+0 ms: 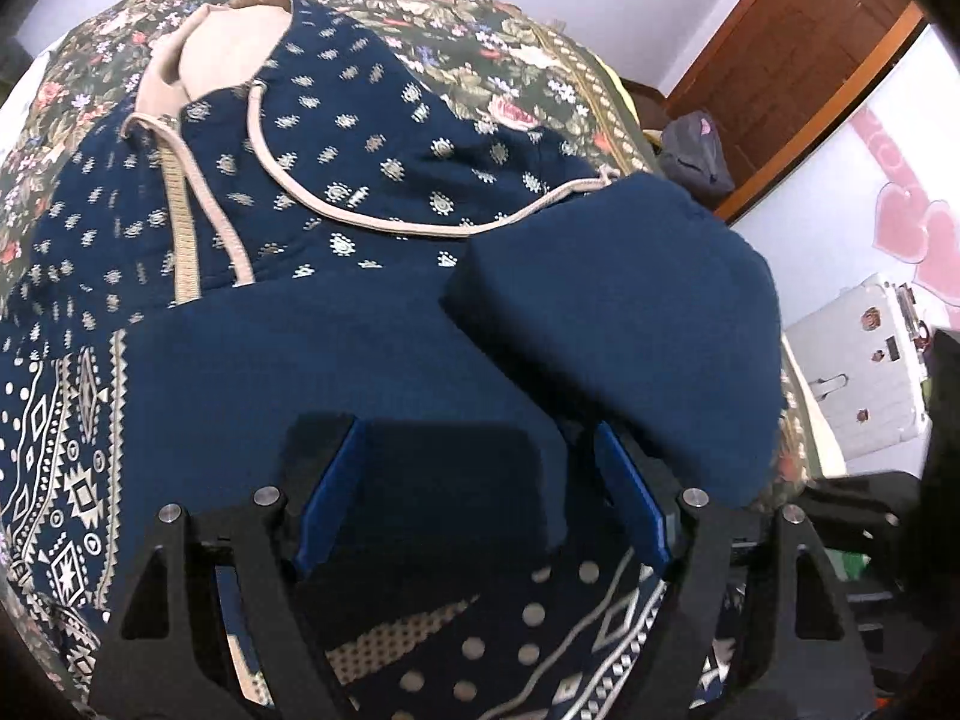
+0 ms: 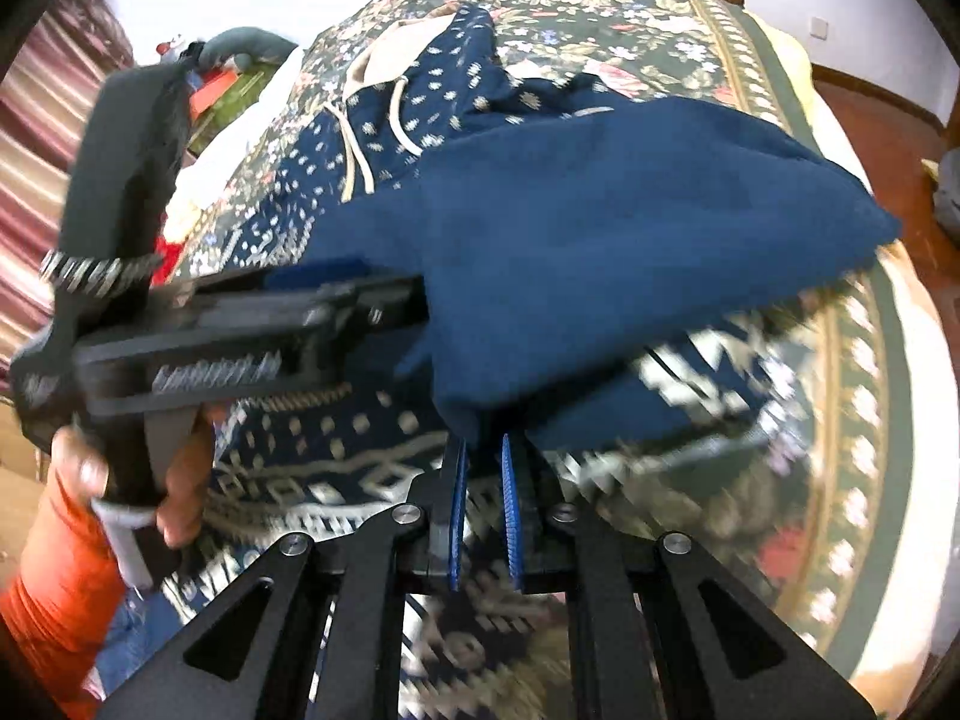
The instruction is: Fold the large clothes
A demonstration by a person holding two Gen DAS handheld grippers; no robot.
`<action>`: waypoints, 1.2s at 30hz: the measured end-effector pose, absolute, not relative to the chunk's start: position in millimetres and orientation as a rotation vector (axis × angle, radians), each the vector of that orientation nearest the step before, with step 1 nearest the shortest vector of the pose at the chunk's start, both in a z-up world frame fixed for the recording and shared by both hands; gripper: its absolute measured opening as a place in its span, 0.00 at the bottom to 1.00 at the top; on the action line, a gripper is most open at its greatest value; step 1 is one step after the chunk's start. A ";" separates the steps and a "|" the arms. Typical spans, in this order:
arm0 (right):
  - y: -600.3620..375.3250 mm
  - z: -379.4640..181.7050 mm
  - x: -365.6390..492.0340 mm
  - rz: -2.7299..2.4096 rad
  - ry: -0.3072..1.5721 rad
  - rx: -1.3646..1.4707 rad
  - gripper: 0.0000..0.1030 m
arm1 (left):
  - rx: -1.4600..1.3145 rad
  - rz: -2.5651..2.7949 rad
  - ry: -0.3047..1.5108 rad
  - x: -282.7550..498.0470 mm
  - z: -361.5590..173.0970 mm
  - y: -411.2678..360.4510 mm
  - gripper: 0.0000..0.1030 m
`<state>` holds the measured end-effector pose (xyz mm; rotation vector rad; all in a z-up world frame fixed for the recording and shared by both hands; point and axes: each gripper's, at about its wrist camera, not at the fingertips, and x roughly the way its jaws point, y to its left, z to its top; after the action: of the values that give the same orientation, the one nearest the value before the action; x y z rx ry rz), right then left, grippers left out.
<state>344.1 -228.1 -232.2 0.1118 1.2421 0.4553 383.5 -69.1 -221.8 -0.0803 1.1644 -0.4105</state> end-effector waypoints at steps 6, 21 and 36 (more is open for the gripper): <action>-250.4 -220.2 323.1 0.397 1.193 0.023 0.08 | 0.080 -0.338 1.143 379.1 -219.1 -78.2 0.75; -370.1 -177.1 303.6 0.111 1.047 0.198 0.08 | 0.096 -0.544 1.055 391.7 -146.7 -185.7 0.75; -385.0 -194.3 298.3 0.091 1.111 0.185 0.08 | 0.385 -0.479 1.015 401.1 -193.3 -263.3 0.05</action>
<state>298.3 -385.0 -194.3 0.1854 1.1106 0.0907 401.1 -263.3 -193.3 0.3851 1.0152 -0.4793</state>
